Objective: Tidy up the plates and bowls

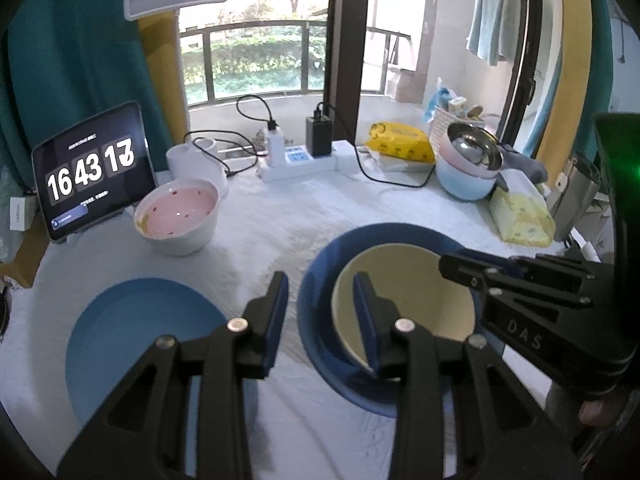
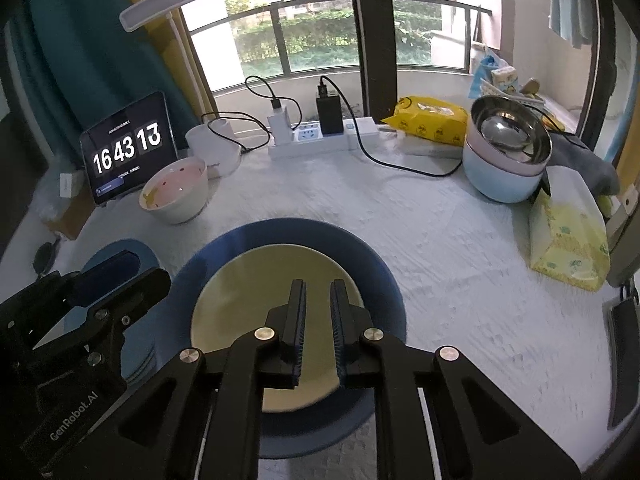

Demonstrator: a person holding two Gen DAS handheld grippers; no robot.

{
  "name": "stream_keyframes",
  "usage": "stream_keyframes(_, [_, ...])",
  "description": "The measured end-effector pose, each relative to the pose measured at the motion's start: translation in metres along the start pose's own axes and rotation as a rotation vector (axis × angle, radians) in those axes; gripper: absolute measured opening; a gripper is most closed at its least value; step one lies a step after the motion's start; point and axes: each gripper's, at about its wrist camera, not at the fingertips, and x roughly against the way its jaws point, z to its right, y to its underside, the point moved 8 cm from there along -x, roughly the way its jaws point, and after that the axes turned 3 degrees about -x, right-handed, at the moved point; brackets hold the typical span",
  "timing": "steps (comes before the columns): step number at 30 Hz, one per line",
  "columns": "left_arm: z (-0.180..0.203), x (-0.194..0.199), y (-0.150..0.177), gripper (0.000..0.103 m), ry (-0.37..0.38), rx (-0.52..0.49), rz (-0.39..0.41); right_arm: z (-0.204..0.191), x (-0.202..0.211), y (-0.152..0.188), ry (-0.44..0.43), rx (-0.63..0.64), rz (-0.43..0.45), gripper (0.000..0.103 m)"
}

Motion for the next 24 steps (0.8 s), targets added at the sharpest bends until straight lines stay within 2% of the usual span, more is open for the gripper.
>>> stream_keyframes(8, [-0.018,0.004,-0.003,0.038,-0.001,0.022,0.014,-0.018,-0.004,-0.008,-0.009,0.022,-0.003,0.014])
stream_keyframes(10, [-0.022,0.004,-0.003,0.041,-0.001,0.028,0.016,-0.023,-0.006,-0.01,-0.011,0.029,-0.004,0.014])
stream_keyframes(11, [-0.025,0.004,-0.003,0.046,0.001,0.033,0.016,-0.024,-0.006,-0.011,-0.011,0.031,-0.004,0.014])
stream_keyframes(24, [-0.062,0.007,-0.006,0.047,-0.023,0.078,0.033,-0.056,-0.022,-0.02,-0.024,0.073,-0.018,0.014])
